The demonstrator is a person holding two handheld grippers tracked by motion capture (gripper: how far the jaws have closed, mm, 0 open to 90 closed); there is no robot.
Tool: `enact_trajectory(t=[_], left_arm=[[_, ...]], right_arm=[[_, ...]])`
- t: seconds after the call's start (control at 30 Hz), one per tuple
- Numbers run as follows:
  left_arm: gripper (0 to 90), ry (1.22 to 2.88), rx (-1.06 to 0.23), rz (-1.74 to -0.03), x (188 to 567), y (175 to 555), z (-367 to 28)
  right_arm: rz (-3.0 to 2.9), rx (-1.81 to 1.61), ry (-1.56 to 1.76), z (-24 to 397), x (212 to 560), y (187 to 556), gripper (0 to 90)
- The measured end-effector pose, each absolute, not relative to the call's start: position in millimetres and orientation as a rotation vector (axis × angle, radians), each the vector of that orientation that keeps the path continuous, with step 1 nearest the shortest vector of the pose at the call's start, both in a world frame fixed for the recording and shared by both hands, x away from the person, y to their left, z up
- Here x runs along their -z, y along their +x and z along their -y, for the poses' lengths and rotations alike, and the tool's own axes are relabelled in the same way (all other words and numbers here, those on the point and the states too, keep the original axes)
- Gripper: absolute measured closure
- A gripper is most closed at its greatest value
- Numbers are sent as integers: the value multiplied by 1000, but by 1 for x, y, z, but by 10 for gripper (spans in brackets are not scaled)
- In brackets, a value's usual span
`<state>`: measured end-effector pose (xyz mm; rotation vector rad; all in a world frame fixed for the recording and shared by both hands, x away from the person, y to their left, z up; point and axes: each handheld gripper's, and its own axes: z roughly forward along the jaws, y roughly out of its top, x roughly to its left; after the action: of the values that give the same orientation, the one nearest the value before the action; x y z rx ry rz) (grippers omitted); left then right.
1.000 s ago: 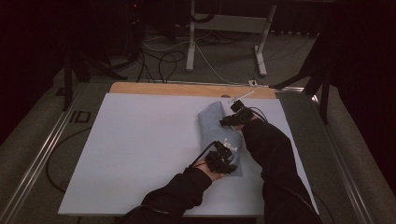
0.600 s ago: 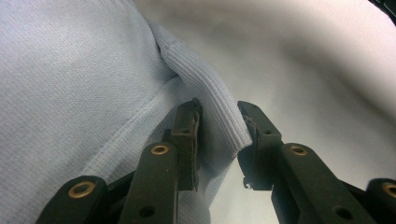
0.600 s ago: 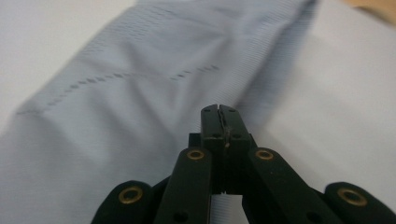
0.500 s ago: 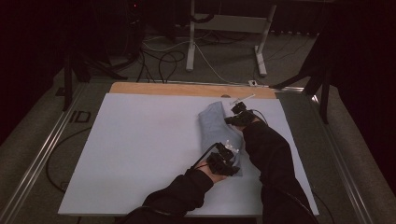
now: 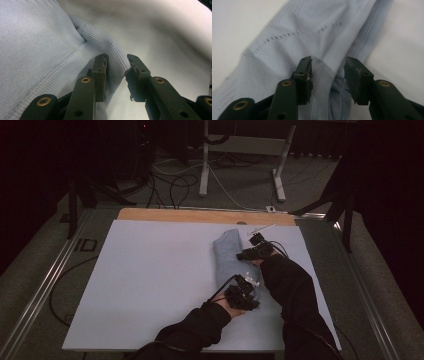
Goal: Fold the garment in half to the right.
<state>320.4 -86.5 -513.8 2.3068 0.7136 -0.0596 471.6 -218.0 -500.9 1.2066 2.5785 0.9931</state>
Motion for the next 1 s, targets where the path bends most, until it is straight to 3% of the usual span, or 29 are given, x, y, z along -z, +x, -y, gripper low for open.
enact_trajectory(t=[0.07, 0.33, 1.0], left_arm=[[703, 2305, 60, -713, 514, 320, 87], [704, 2300, 68, -712, 515, 321, 86], [663, 2301, 80, -701, 517, 320, 96]], right_arm=[[-2584, -981, 1207, 218, 503, 472, 578], [-2581, -936, 1219, 215, 508, 474, 844], [-2477, -905, 1216, 219, 515, 471, 840]])
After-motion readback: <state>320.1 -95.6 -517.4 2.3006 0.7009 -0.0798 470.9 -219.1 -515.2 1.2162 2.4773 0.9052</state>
